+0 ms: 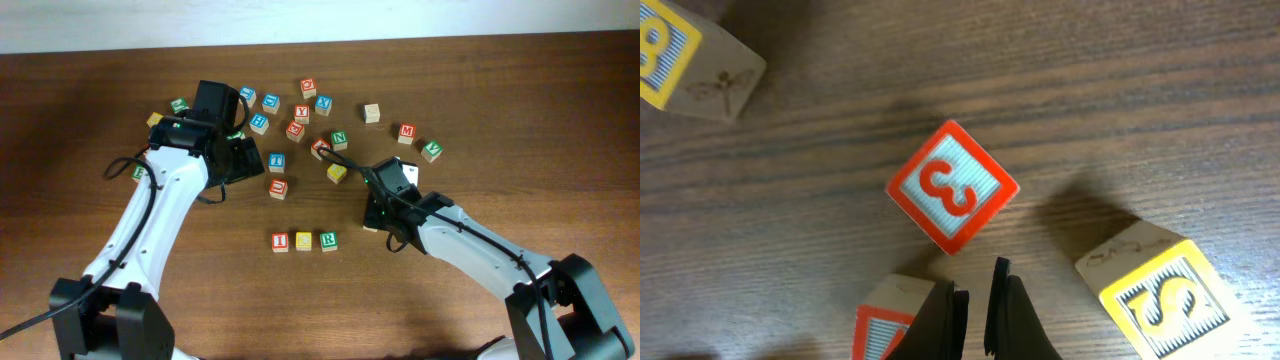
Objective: Spell out ICRA
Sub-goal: 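Grasp the red A block with the right gripper and lift it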
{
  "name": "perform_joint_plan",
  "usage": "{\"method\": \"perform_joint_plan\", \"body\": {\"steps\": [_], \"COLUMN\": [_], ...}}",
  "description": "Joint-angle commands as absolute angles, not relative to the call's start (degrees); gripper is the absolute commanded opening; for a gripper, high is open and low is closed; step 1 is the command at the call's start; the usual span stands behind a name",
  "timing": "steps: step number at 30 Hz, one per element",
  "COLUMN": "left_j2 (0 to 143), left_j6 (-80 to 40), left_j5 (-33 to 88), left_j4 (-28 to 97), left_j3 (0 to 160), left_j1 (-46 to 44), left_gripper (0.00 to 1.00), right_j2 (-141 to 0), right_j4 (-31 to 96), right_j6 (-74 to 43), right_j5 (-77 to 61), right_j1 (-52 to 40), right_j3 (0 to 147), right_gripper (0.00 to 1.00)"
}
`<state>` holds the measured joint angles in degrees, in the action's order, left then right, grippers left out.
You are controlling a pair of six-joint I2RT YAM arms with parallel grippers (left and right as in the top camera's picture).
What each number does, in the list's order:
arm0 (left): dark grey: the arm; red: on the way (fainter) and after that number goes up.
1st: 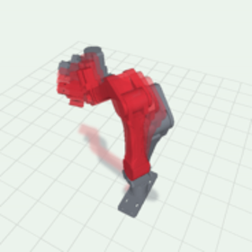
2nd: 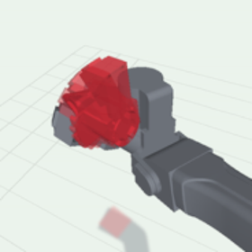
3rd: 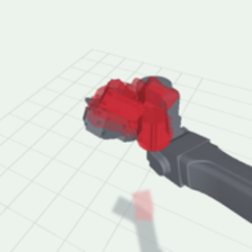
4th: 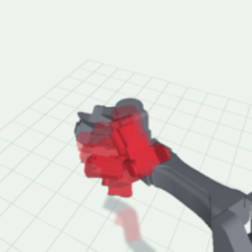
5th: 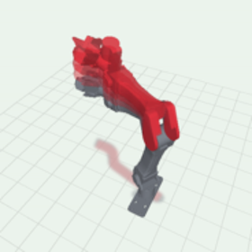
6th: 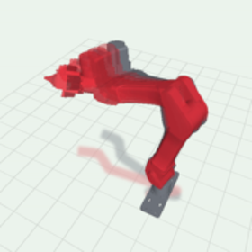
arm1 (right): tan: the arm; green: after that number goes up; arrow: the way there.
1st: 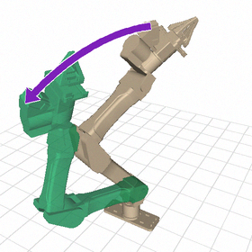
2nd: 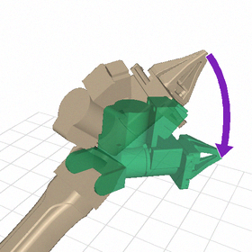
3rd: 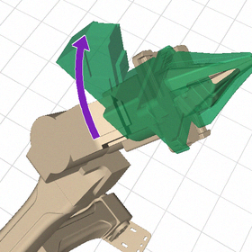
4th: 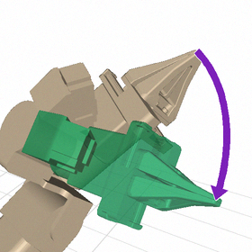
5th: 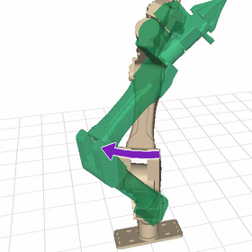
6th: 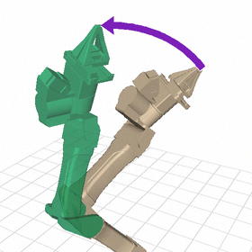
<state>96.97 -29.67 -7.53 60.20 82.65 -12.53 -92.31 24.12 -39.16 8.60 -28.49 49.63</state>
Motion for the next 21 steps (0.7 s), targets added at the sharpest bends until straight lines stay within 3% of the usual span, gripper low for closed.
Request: {"method": "perform_joint_plan", "body": {"steps": [1,15,21], "left_j2": [96.4,96.4,96.4], "left_j6": [-30.4,-30.4,-30.4], "left_j5": [-7.8,-7.8,-7.8], "left_j4": [60.1,60.1,60.1], "left_j3": [83.2,83.2,83.2], "left_j1": [-12.6,-12.6,-12.6], "left_gripper": [0.99,0.99,0.99], "right_j2": [-92.5,-97.1,-97.1], "right_j4": [22.0,18.8,14.7], "right_j6": [-39.3,-39.2,-31.4], "right_j5": [9.7,3.5,4.8], "right_j1": [-28.9,-28.9,-28.6], "right_j3": [49.5,49.5,51.7], "right_gripper": [0.04,0.04,0.04]}}
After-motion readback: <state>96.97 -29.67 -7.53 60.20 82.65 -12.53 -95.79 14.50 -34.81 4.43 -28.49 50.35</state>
